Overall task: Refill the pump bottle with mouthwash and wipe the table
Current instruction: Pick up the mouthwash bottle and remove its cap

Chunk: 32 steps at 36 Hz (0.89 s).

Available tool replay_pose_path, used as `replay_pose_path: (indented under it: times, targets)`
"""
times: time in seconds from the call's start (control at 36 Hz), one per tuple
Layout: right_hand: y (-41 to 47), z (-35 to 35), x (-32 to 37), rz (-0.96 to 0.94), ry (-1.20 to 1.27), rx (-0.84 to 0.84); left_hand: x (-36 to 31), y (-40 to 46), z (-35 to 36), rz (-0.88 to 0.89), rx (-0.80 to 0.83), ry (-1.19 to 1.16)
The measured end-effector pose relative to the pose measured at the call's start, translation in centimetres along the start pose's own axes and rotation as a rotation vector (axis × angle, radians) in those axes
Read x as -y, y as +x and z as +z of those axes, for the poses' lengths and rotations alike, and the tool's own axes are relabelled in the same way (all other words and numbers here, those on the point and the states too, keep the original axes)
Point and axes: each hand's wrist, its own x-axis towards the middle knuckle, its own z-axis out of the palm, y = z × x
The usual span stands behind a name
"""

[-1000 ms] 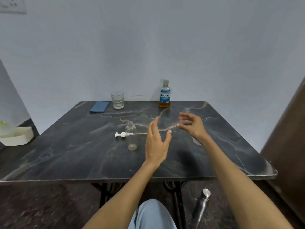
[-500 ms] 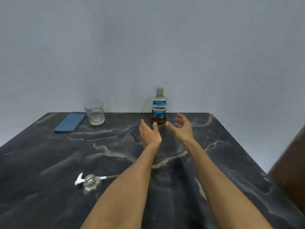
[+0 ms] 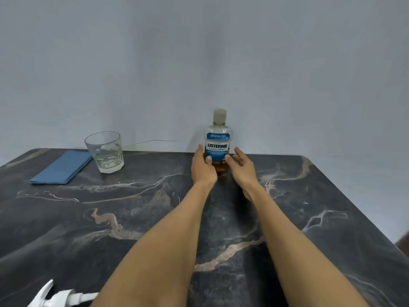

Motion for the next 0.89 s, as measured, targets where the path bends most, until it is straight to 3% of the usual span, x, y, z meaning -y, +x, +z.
replay_pose_path:
  times: [0.11, 0.44, 0.72, 0.89]
  targets:
    - [0.2, 0.6, 0.0, -0.033, 0.012, 0.025, 0.1, 0.1, 0.4, 0.038, -0.013, -0.031]
    - [-2.6, -0.3, 3.5, -0.026, 0.129, -0.16, -3.8, -3.3, 0.3, 0.152, -0.215, 0.03]
    - [-12.5, -3.8, 11.4, -0.115, 0.138, -0.183, -11.1, -12.5, -3.5, 0.255, -0.172, -0.021]
    - [-20.2, -5.3, 13.3, -0.134, 0.119, -0.109, -12.2, -19.2, -7.3, 0.286, -0.11, -0.023]
